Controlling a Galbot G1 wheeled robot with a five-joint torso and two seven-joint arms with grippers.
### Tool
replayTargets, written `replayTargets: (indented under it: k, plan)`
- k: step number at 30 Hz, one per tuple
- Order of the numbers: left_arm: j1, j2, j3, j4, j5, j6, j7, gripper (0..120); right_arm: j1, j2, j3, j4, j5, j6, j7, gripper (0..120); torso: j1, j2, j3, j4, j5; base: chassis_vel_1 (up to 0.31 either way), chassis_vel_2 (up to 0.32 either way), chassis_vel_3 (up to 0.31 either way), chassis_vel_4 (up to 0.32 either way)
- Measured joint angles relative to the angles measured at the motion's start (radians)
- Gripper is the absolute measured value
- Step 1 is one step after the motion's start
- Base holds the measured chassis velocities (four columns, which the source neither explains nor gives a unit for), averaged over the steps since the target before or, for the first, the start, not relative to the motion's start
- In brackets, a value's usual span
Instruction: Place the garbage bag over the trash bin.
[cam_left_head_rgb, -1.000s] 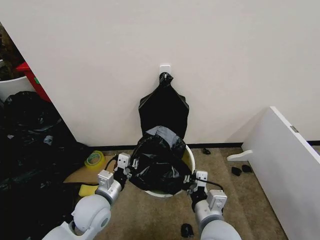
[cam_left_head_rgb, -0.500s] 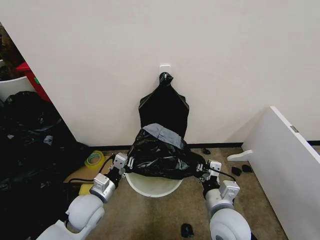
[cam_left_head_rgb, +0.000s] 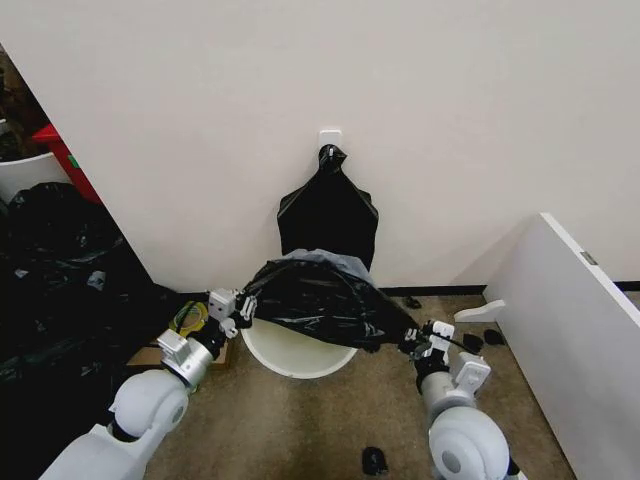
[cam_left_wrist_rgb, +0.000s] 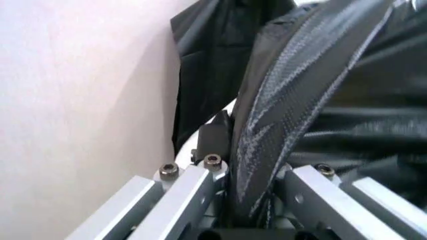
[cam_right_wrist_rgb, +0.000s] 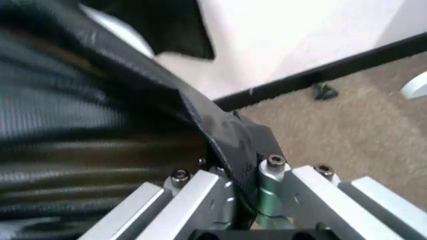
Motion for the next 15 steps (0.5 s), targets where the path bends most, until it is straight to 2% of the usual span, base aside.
replayTargets:
  k: [4, 10, 11, 12, 15]
  plan:
    - [-0.004, -0.017, -0.003, -0.011, -0.083, 0.041, -0.006, 0, -0.016, 0.009, -0.049, -0.021, -0.044, 0.001, -0.019, 0, 0.000, 0.000, 0.000, 0.0000, 0.0001, 0.000, 0.000, 0.000, 0.000]
    - [-0.023, -0.035, -0.005, -0.027, -0.166, 0.121, -0.121, 0, -0.048, 0.004, -0.120, -0.064, -0.152, 0.035, -0.060, 0, 0.000, 0.000, 0.000, 0.0000, 0.0000, 0.000, 0.000, 0.000, 0.000]
    - [-0.027, -0.035, -0.006, -0.029, -0.178, 0.135, -0.144, 0, -0.061, -0.003, -0.142, -0.072, -0.189, 0.041, -0.066, 7, 0.000, 0.000, 0.000, 0.0000, 0.0001, 0.000, 0.000, 0.000, 0.000]
    - [-0.027, -0.035, -0.006, -0.029, -0.178, 0.135, -0.144, 0, -0.061, -0.003, -0.142, -0.072, -0.189, 0.041, -0.066, 7, 0.000, 0.000, 0.000, 0.0000, 0.0001, 0.000, 0.000, 0.000, 0.000]
    - [-0.026, -0.036, -0.007, -0.037, -0.181, 0.146, -0.167, 0, -0.084, -0.016, -0.196, -0.094, -0.301, 0.053, -0.075, 18, 0.000, 0.000, 0.000, 0.0001, 0.0001, 0.000, 0.000, 0.000, 0.000]
